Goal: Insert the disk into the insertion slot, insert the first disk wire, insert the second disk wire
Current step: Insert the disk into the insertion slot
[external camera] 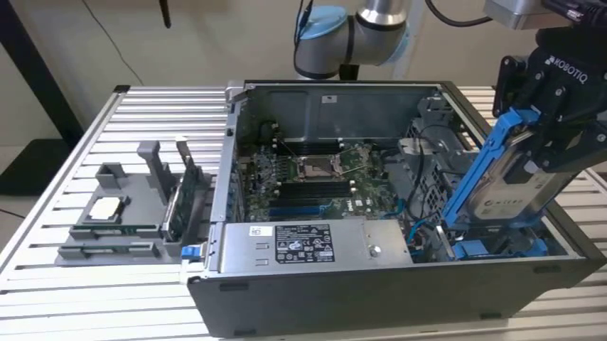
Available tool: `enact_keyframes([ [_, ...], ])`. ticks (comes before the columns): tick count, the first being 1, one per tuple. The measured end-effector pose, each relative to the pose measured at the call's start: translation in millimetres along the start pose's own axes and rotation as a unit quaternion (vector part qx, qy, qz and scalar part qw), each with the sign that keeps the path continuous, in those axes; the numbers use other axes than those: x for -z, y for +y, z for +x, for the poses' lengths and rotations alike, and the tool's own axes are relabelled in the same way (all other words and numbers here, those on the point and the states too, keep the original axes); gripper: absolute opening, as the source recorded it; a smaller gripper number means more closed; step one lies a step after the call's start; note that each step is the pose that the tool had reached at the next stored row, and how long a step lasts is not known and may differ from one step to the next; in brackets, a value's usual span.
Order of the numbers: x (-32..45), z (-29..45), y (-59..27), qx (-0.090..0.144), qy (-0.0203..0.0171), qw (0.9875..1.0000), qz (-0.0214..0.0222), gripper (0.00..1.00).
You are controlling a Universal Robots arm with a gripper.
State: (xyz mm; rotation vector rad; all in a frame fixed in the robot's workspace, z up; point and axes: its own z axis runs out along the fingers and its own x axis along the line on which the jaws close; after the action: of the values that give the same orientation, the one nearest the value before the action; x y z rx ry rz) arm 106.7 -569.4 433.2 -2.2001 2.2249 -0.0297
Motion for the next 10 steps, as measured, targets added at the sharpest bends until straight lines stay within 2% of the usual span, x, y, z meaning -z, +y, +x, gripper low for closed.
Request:
enact_keyframes([
  [7,-1.2,-0.1,-3.5,0.000,0.0006,1.0000,-0.0039,0.33],
  [10,-1.3,0.0,-3.6,0.000,0.0006,1.0000,-0.0040,0.33],
])
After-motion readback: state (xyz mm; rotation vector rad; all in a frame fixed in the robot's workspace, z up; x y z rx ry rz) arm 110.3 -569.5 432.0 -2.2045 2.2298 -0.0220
